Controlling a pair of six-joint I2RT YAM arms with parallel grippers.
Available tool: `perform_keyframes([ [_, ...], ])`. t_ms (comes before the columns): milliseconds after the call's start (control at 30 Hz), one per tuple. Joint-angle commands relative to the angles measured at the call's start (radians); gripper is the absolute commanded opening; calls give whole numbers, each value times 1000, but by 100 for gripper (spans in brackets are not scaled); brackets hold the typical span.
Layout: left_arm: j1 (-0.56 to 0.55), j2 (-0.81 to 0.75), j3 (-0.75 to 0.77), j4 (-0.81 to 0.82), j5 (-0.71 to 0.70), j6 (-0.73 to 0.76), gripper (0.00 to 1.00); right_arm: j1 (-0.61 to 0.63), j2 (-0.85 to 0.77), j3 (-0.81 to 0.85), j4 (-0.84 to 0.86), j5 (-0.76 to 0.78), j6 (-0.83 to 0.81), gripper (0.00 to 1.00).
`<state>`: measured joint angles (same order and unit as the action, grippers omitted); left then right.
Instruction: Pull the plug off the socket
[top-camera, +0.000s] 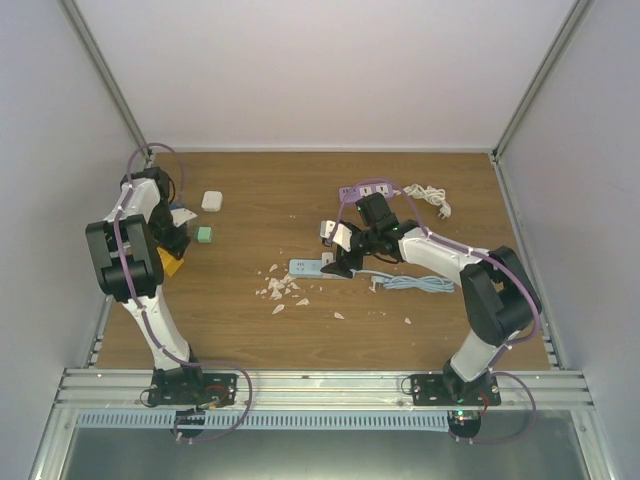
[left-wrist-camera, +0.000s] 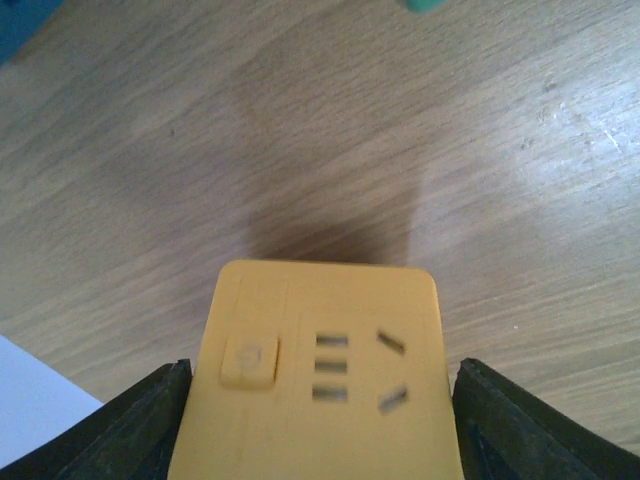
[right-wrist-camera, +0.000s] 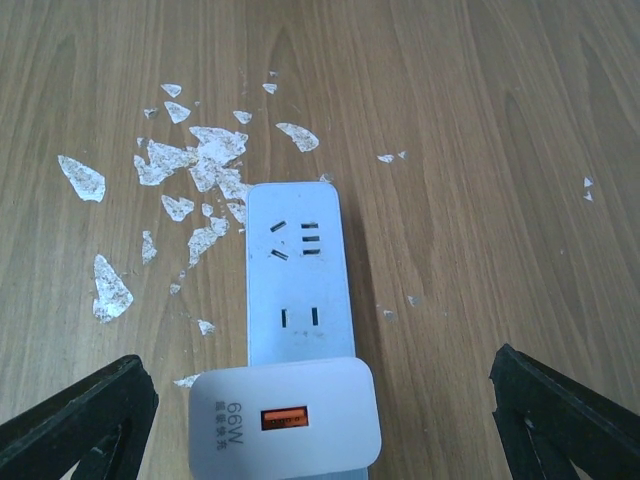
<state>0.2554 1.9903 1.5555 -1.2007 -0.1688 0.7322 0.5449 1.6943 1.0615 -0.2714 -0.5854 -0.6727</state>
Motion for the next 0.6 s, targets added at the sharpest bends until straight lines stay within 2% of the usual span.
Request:
perform_keyframes([
  [0,8,0,26,29,34,-4,77,-2,5,28,-20,14,-4,92],
  [133,10,-31,10,48,38,6,86,-2,2,27,-22,17,-5,92],
  [333,9,-80,14,60,78,22,90,-2,-16,5,-21,20,-7,93],
  [567,-8,-131,91,19,278,13,92,-6,-56,-44,-19,33,-32,93],
])
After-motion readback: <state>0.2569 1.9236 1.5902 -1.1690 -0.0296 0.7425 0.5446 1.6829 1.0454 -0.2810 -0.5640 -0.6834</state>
